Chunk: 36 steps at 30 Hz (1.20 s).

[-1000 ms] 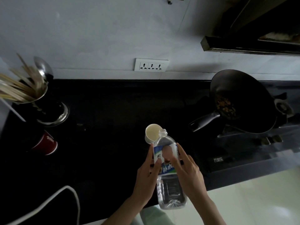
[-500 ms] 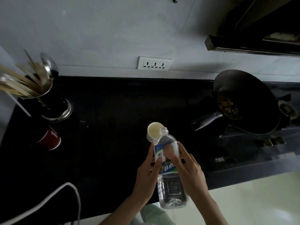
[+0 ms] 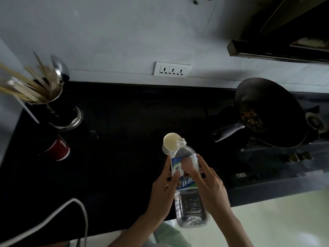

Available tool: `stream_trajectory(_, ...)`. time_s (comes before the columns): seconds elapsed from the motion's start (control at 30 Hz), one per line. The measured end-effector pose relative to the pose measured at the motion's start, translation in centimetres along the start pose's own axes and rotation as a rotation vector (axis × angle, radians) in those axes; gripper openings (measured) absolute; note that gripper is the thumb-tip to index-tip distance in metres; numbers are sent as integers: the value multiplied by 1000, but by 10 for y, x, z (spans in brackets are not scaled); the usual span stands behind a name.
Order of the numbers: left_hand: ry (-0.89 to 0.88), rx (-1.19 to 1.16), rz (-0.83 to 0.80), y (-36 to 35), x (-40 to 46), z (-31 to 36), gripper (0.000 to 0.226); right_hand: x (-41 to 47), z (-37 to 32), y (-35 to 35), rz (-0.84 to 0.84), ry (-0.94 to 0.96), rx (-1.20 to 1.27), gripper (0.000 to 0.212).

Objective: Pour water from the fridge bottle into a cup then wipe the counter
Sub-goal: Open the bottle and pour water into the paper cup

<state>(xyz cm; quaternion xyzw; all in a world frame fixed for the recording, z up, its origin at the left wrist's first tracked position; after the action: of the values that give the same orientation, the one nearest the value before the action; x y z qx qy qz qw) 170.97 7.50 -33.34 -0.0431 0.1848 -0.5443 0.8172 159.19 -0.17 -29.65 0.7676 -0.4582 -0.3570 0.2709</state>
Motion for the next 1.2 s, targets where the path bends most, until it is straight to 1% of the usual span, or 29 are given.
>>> stream_trajectory(0.07, 3, -8, 2, 0, -1, 1, 52, 0, 1, 0, -1, -3, -4, 82)
stream_trajectory(0.17, 2, -7, 5, 0, -2, 2, 53, -1, 1, 0, -2, 7, -9, 83)
stream_trajectory(0.33, 6, -2, 13, 0, -3, 1, 52, -1, 1, 2, -6, 16, -34, 71)
stream_trajectory(0.47, 7, -4, 16, -1, -3, 0, 48, -1, 1, 2, -11, 11, -45, 69)
stream_trajectory(0.57, 11, -13, 17, -2, -4, 1, 50, 0, 2, 2, -3, 19, -59, 68)
stream_trajectory(0.7, 10, 0, 14, -2, -4, 1, 50, 0, 4, 1, -7, 15, -52, 75)
stream_trajectory(0.83, 17, 8, 16, -2, -4, -1, 51, 0, 3, 2, -10, 11, -58, 72)
stream_trajectory(0.97, 16, 16, 16, -3, -4, -1, 50, 1, 4, 1, -19, 9, -63, 78)
stream_trajectory(1.07, 18, 23, 17, -3, -5, 0, 50, 2, 5, 0, -22, 9, -63, 76)
stream_trajectory(1.2, 27, 10, 17, -2, -6, 0, 49, 2, 6, -2, -30, 15, -55, 81)
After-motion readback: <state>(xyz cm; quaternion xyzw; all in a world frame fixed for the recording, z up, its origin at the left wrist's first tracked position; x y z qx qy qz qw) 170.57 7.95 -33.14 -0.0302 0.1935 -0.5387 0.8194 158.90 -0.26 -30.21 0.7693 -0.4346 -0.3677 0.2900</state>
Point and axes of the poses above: each hand's wrist, its own x-axis towards the middle knuckle, its own y-axis out of the back of the hand, z = x × y, the point moved 4 cm from there along x, towards the middle knuckle
